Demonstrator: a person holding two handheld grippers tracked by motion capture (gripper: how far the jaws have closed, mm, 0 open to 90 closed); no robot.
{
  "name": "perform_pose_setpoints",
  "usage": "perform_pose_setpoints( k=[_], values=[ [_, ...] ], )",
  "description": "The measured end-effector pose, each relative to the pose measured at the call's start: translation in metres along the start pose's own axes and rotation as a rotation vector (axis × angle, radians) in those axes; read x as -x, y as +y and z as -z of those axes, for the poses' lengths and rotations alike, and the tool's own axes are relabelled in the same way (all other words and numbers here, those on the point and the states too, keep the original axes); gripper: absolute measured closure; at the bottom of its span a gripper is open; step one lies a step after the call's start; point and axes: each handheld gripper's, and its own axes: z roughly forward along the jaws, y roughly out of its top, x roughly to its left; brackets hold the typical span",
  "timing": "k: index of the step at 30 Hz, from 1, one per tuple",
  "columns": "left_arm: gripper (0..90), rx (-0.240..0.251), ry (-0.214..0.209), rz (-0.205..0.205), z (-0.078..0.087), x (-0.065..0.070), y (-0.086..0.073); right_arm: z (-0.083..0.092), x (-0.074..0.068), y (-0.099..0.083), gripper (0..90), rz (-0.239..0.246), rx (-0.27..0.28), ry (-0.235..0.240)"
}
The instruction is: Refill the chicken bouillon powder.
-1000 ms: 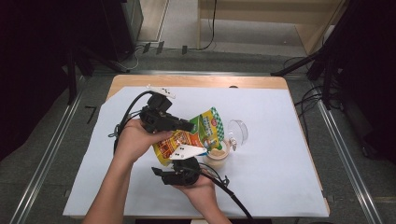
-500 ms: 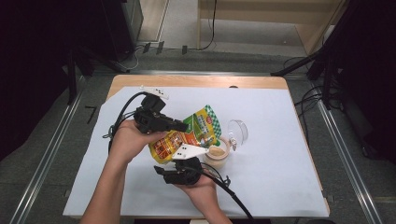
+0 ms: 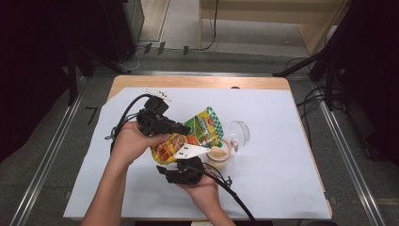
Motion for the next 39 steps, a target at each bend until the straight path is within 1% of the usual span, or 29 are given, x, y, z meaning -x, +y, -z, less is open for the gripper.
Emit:
perform_pose_setpoints(
  k=[3, 4, 5, 8, 9, 10, 11, 12, 14, 17, 18, 19, 20, 22, 28, 31, 33, 34, 37, 39],
  values=[
    [84.2, -0.007, 0.015, 0.0, -0.006, 0.0, 0.001, 0.0, 0.001, 0.0, 50.1, 0.006, -0.005, 0.0],
    [84.2, -0.006, 0.018, -0.003, -0.007, 0.0, 0.001, 0.0, 0.001, 0.0, 50.1, 0.004, -0.007, 0.0],
    [84.2, -0.007, 0.022, -0.016, -0.008, 0.0, 0.002, 0.0, 0.001, 0.0, 50.1, 0.004, -0.008, -0.001],
    [83.9, 0.002, 0.013, -0.025, -0.009, -0.002, 0.001, -0.001, 0.001, -0.001, 50.1, 0.018, -0.014, -0.005],
    [84.0, 0.003, 0.011, -0.025, -0.009, -0.003, 0.0, 0.0, 0.001, -0.001, 50.1, 0.016, -0.018, -0.002],
    [84.5, -0.001, 0.01, -0.015, -0.007, -0.004, 0.0, 0.0, 0.001, -0.001, 50.1, 0.018, -0.02, -0.001],
    [84.9, 0.001, 0.004, -0.005, -0.006, -0.005, 0.0, -0.001, 0.001, -0.002, 50.2, 0.024, -0.021, 0.001],
    [85.5, 0.002, -0.001, -0.007, -0.004, -0.005, -0.001, -0.001, 0.001, -0.002, 50.1, 0.027, -0.021, 0.003],
    [87.0, -0.003, -0.012, -0.017, -0.001, -0.006, -0.002, -0.001, 0.0, -0.002, 49.8, 0.029, -0.019, 0.005],
    [88.4, -0.005, -0.04, -0.025, 0.002, -0.008, -0.005, -0.001, -0.001, -0.003, 49.8, 0.035, -0.024, 0.005],
    [88.5, -0.005, -0.054, -0.035, 0.004, -0.009, -0.005, -0.001, -0.001, -0.003, 49.6, 0.037, -0.024, 0.005],
    [88.6, -0.006, -0.057, -0.043, 0.005, -0.009, -0.006, -0.001, -0.001, -0.003, 49.3, 0.039, -0.019, 0.002],
    [88.6, -0.002, -0.057, -0.047, 0.006, -0.009, -0.006, 0.0, -0.002, -0.003, 49.3, 0.042, -0.015, 0.001],
    [88.8, 0.005, -0.07, -0.052, 0.01, -0.01, -0.007, 0.002, -0.002, -0.003, 48.7, 0.042, -0.005, -0.001],
    [89.1, 0.04, -0.097, -0.046, 0.019, -0.016, -0.01, 0.006, 0.0, -0.001, 48.4, 0.042, 0.015, -0.007],
    [89.1, 0.059, -0.091, -0.036, 0.025, -0.02, -0.012, 0.008, -0.002, -0.001, 48.3, 0.043, 0.02, -0.006],
    [89.2, 0.068, -0.078, -0.026, 0.029, -0.022, -0.013, 0.009, -0.002, -0.001, 48.2, 0.049, 0.024, -0.007],
    [89.2, 0.078, -0.068, -0.018, 0.032, -0.025, -0.014, 0.009, -0.002, -0.001, 48.2, 0.051, 0.027, -0.009],
    [89.3, 0.105, -0.062, 0.001, 0.039, -0.031, -0.017, 0.01, -0.001, -0.001, 48.3, 0.047, 0.027, -0.01],
    [89.3, 0.123, -0.05, 0.01, 0.043, -0.037, -0.019, 0.011, -0.001, -0.001, 48.3, 0.047, 0.029, -0.011]
  ],
)
